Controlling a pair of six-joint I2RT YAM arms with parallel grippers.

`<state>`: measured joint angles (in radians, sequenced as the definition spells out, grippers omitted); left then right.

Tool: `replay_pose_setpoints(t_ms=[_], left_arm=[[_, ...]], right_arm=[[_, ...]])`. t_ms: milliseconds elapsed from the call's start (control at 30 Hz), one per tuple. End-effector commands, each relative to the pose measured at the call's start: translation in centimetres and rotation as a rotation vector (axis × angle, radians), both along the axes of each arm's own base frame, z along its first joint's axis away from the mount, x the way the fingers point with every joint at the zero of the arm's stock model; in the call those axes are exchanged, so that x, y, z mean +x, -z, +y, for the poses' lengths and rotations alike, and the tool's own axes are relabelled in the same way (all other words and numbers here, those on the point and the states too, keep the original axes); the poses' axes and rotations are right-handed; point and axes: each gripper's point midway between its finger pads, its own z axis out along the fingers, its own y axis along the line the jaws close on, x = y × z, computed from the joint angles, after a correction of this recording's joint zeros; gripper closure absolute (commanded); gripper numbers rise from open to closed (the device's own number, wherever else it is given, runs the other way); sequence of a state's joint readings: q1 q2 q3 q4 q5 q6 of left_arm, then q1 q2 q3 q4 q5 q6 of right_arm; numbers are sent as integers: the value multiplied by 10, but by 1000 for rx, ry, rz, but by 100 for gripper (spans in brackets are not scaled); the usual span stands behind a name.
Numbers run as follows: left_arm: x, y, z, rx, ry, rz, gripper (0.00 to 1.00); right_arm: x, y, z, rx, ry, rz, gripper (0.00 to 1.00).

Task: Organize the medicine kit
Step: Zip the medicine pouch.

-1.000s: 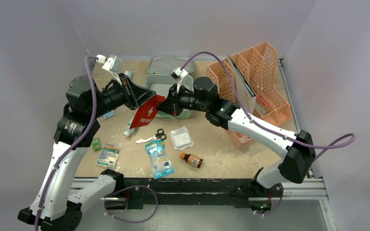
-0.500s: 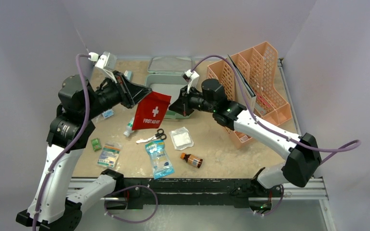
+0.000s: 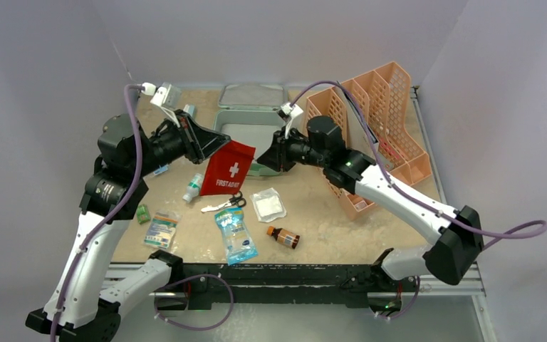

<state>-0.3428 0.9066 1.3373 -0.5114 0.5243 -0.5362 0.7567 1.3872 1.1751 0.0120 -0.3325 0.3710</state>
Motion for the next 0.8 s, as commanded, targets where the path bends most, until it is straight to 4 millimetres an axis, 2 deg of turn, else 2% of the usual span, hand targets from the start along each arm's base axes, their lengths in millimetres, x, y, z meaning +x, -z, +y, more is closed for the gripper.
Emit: replay_pose_setpoints(t_ms=[0,100,300,333,400,533,767], left_arm=[[8,-5,3,4,-30,-61,100],[23,2,7,24,-88,-49,100],[63,20,11,60,-200,3,100],[70,21,12,73,-212,2,100],[84,25,10,78,-230,12,100],[108,33,-2,40,-231,41,100],[150,40,-26,-37,-198,71,100]], right_arm=[[-6,-38,-16,51,33,-82,71],[-13,-46,-21,60,28,-81,55],[-30,-71,-33,87,18,-94,31],[-31,-76,-35,89,19,-100,23],[-34,-85,-38,104,20,-125,13],[-37,-96,-44,127,34,-141,2],[-46,-112,-56,136,47,-171,1]])
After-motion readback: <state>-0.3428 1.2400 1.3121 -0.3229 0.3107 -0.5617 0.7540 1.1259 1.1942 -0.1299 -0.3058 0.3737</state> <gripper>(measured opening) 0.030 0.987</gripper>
